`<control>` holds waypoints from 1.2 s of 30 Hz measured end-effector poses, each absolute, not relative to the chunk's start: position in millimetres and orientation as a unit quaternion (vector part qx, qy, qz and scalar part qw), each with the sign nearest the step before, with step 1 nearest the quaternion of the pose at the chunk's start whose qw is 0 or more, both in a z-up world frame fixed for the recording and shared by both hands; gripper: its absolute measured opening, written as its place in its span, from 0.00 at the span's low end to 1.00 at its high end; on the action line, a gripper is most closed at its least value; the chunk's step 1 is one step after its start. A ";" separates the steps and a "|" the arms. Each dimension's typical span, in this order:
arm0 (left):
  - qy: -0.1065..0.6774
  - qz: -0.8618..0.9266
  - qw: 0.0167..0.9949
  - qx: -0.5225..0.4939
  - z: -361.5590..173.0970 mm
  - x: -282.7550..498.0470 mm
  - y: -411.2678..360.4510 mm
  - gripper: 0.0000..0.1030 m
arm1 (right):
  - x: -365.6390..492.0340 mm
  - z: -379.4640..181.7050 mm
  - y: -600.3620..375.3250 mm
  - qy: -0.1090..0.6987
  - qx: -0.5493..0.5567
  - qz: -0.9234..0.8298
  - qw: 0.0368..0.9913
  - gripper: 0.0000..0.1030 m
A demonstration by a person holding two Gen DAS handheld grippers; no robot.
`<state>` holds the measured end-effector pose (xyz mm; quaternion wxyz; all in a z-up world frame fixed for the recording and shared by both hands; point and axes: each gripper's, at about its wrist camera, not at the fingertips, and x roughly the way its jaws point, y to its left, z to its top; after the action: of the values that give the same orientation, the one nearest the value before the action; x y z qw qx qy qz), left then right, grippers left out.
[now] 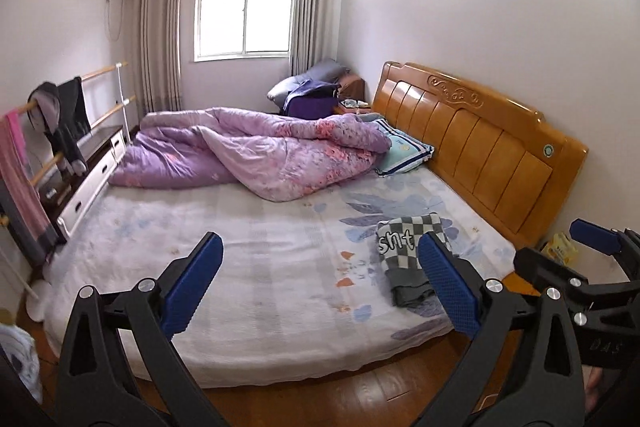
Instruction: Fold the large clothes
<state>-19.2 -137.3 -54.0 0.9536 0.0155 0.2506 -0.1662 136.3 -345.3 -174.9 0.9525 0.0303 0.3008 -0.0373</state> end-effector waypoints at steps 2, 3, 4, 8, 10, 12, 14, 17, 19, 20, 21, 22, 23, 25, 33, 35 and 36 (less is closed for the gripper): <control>0.246 -0.169 0.954 0.020 -44.7 -29.7 -121.8 0.95 | 128.0 -169.3 -330.4 0.295 0.032 -0.032 0.954 0.93; 0.244 -0.170 0.955 0.020 -39.4 -35.9 -112.2 0.95 | 123.0 -164.9 -321.0 0.292 0.031 -0.035 0.955 0.93; 0.242 -0.173 0.955 0.019 -34.9 -40.7 -104.7 0.95 | 119.1 -161.2 -314.2 0.287 0.029 -0.037 0.957 0.93; 0.238 -0.176 0.955 0.001 -19.3 -57.2 -77.4 0.95 | 103.2 -147.9 -289.0 0.279 0.016 -0.039 0.959 0.93; 0.231 -0.175 0.957 -0.004 -10.5 -66.7 -65.7 0.95 | 95.2 -141.3 -278.1 0.272 0.009 -0.042 0.961 0.93; 0.224 -0.172 0.959 -0.003 -1.9 -76.3 -56.7 0.95 | 88.0 -135.0 -269.5 0.267 0.009 -0.040 0.963 0.93; 0.224 -0.173 0.959 -0.003 5.6 -82.4 -50.0 0.95 | 82.8 -131.8 -266.4 0.260 0.006 -0.042 0.965 0.93; 0.217 -0.165 0.962 -0.002 16.0 -91.9 -41.1 0.95 | 75.2 -124.2 -259.1 0.250 -0.001 -0.046 0.967 0.93; 0.214 -0.162 0.963 0.000 23.9 -97.9 -36.1 0.95 | 72.9 -121.0 -257.7 0.248 -0.002 -0.043 0.968 0.93; 0.212 -0.159 0.964 0.001 27.1 -99.8 -34.3 0.95 | 71.6 -119.3 -256.5 0.246 -0.002 -0.041 0.968 0.93; 0.208 -0.157 0.965 0.004 31.0 -103.4 -32.2 0.95 | 70.0 -117.6 -255.4 0.244 -0.002 -0.041 0.969 0.93; 0.203 -0.157 0.967 0.005 34.4 -106.6 -30.3 0.95 | 67.8 -116.3 -253.6 0.242 -0.002 -0.042 0.969 0.93; 0.201 -0.156 0.967 0.005 36.3 -108.7 -29.2 0.95 | 65.8 -114.6 -252.3 0.238 -0.003 -0.043 0.970 0.93; 0.193 -0.153 0.969 0.006 41.6 -113.7 -27.8 0.95 | 63.3 -112.2 -251.0 0.235 -0.002 -0.041 0.971 0.93; 0.178 -0.149 0.973 0.016 50.2 -119.2 -30.0 0.95 | 59.7 -108.6 -253.0 0.229 0.002 -0.040 0.973 0.93; 0.173 -0.145 0.974 0.020 51.1 -120.6 -31.7 0.95 | 60.1 -109.5 -254.2 0.231 0.004 -0.039 0.972 0.93; 0.172 -0.142 0.975 0.022 50.5 -118.5 -31.3 0.95 | 60.5 -109.9 -255.0 0.231 0.005 -0.040 0.972 0.93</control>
<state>-118.5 -31.3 50.5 0.9747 0.0217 0.1717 -0.1417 60.5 -255.0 -109.9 0.9721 0.0050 0.2310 -0.0397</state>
